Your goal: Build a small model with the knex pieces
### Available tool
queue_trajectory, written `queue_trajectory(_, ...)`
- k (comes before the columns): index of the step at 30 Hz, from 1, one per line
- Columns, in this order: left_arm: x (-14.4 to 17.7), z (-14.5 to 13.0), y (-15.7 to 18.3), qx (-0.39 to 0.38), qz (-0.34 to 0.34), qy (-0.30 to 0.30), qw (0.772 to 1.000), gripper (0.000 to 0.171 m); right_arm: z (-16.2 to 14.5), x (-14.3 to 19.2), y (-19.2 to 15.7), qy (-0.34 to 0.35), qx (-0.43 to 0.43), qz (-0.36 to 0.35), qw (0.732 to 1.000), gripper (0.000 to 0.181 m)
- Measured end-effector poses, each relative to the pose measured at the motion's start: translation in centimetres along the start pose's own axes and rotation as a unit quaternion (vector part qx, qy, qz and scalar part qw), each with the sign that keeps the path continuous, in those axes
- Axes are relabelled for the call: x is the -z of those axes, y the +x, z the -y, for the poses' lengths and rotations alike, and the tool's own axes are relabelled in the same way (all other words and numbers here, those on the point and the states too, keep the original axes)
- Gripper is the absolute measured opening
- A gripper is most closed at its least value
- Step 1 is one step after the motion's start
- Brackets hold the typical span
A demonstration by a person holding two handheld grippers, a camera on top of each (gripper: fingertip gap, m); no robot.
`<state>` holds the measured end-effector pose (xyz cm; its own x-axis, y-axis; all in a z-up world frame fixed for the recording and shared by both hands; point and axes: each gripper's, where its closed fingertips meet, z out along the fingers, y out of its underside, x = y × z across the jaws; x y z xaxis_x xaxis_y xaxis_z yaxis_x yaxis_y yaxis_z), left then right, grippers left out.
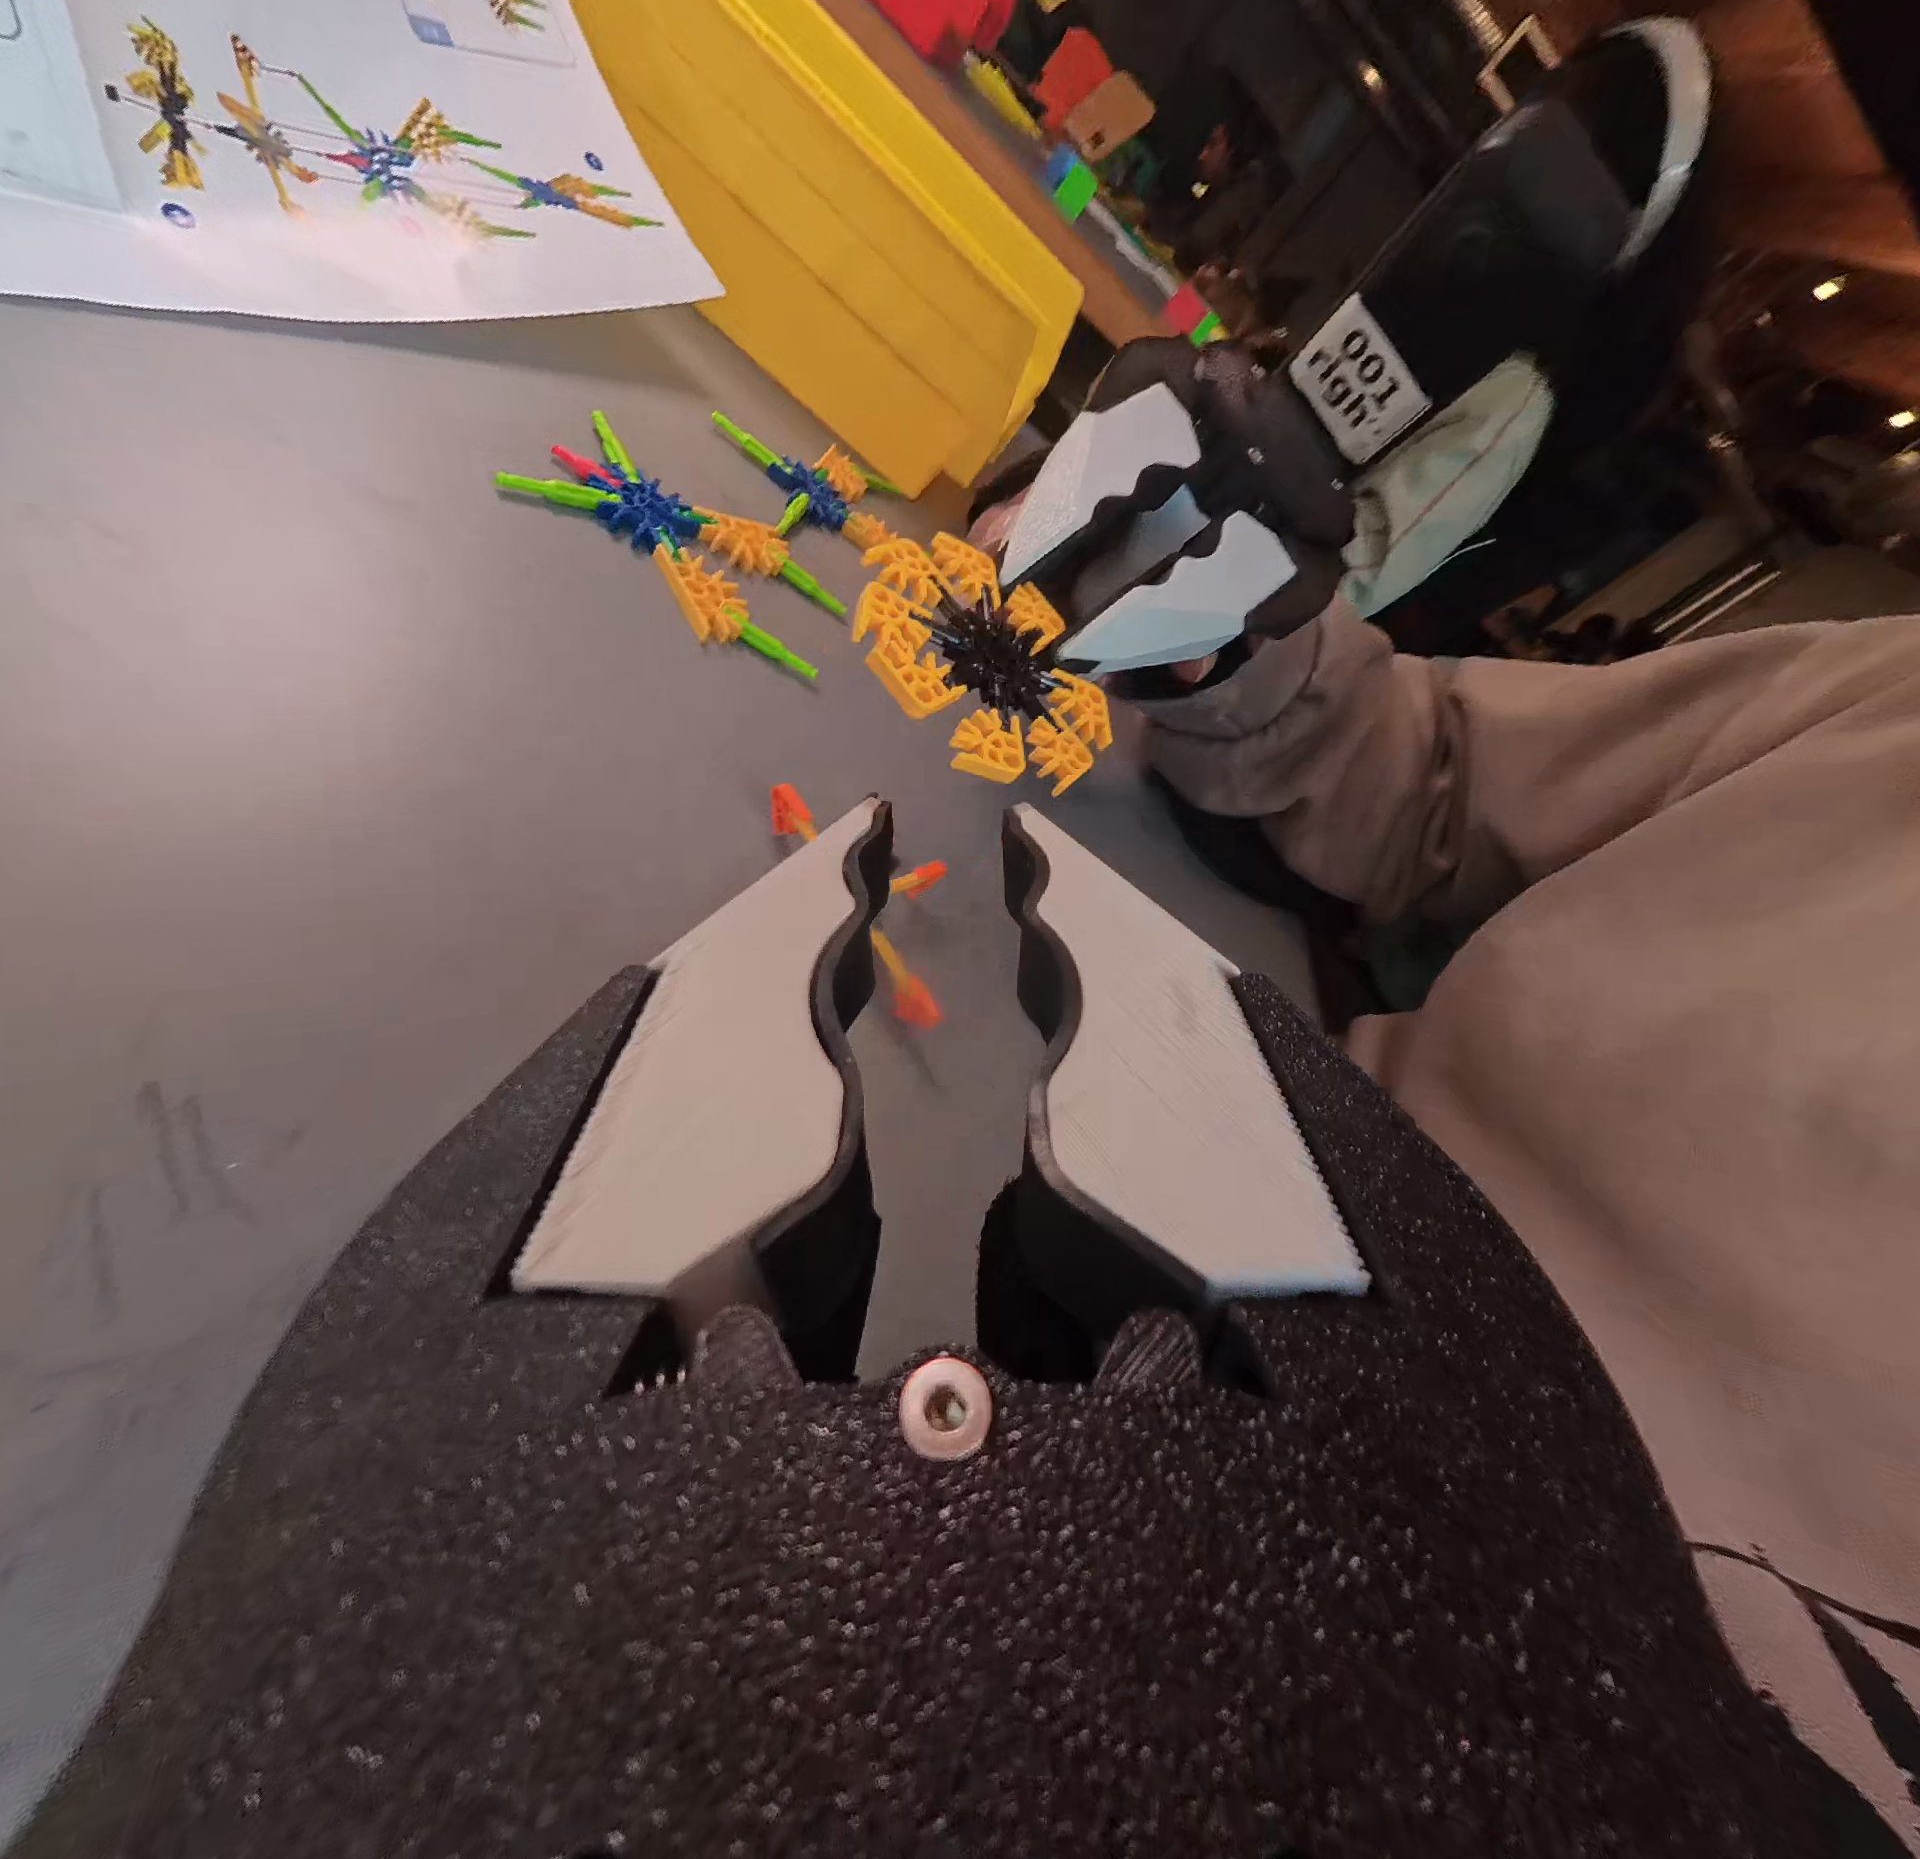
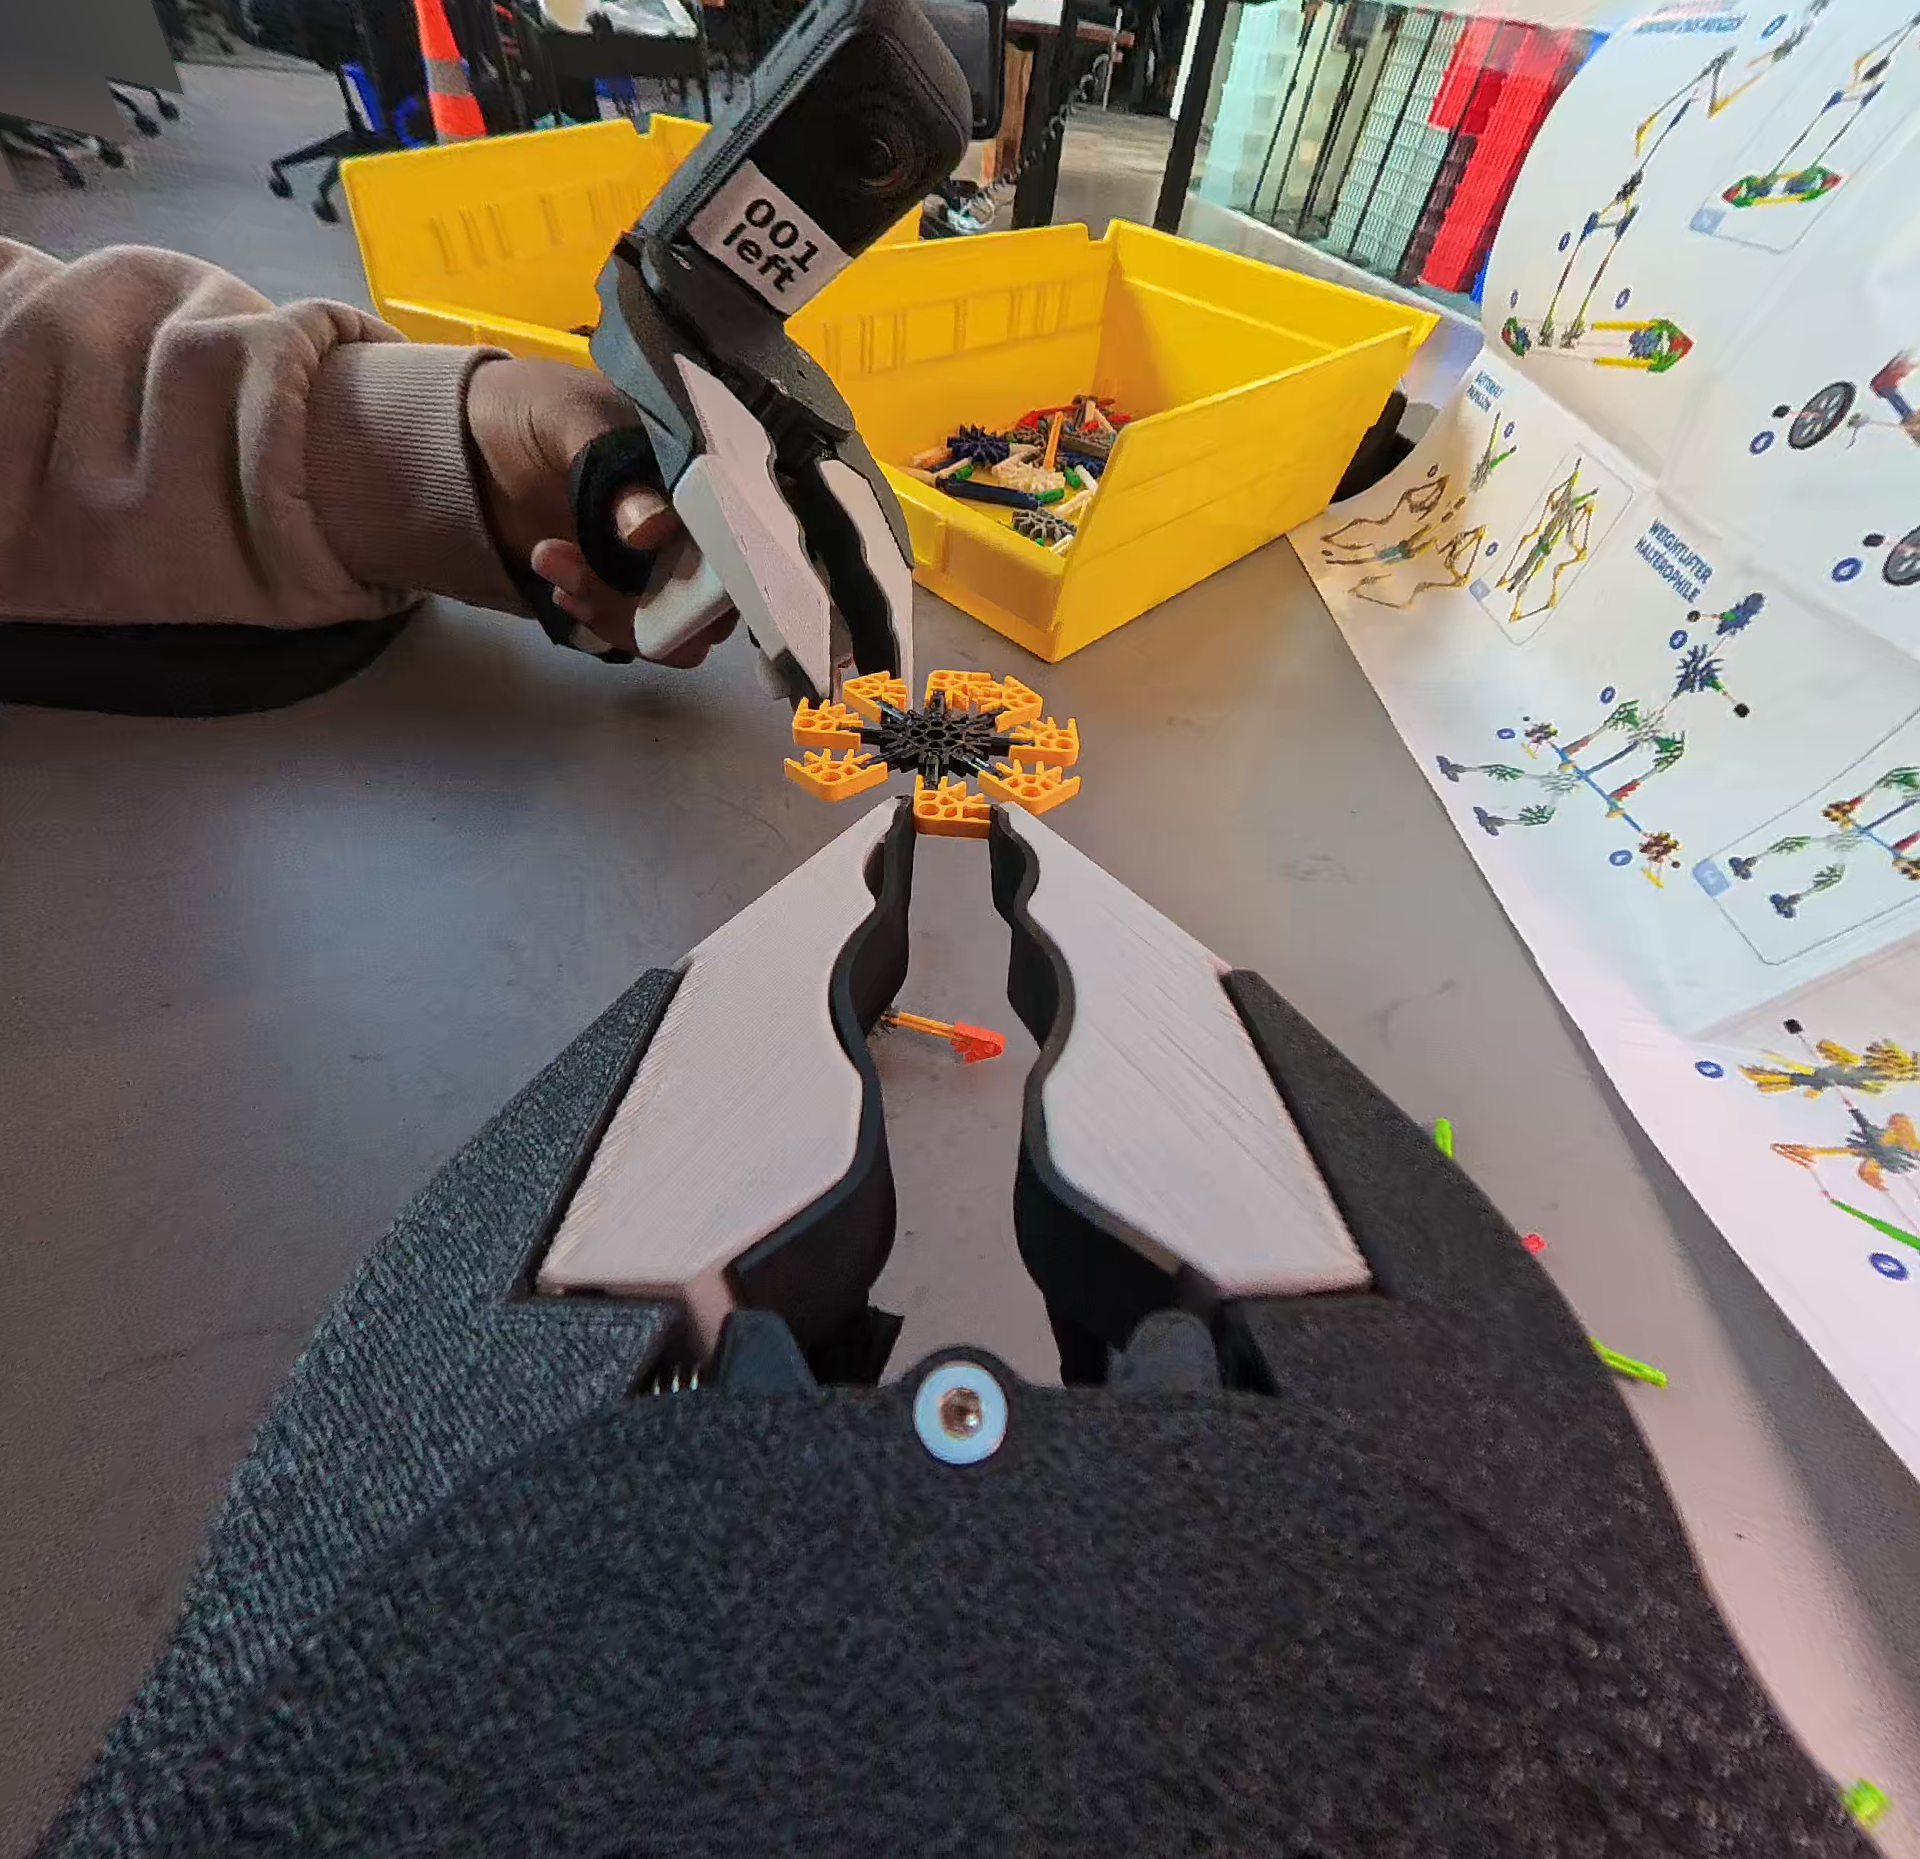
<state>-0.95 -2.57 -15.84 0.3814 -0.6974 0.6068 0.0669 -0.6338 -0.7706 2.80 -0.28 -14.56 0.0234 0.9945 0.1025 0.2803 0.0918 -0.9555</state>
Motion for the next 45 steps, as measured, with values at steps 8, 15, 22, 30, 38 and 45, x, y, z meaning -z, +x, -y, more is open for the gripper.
queue_trajectory(8,-1.8,-2.1,0.8,-0.036,0.004,-0.053,0.998,0.015,-2.1,0.6,-1.9,-0.034,0.048,0.002,0.998,0.012)
queue_trajectory(15,-2.4,-4.4,-0.9,-0.065,0.062,-0.12,0.989,0.014,-5.3,0.0,-2.4,-0.126,0.052,0.012,0.991,0.012)
queue_trajectory(22,-2.6,-4.6,-1.5,-0.085,0.088,-0.126,0.985,0.014,-6.5,-0.2,-2.3,-0.165,0.048,0.003,0.985,0.012)
queue_trajectory(30,-2.7,-4.5,-1.9,-0.085,0.097,-0.12,0.984,0.014,-6.9,-0.3,-2.2,-0.177,0.034,0.005,0.984,0.012)
queue_trajectory(38,-2.5,-4.6,-2.3,-0.083,0.105,-0.123,0.983,0.015,-7.0,-0.6,-2.2,-0.179,0.032,0.004,0.983,0.012)
queue_trajectory(45,-2.5,-4.6,-2.2,-0.078,0.103,-0.123,0.984,0.015,-7.3,-0.6,-2.2,-0.188,0.026,0.006,0.982,0.012)
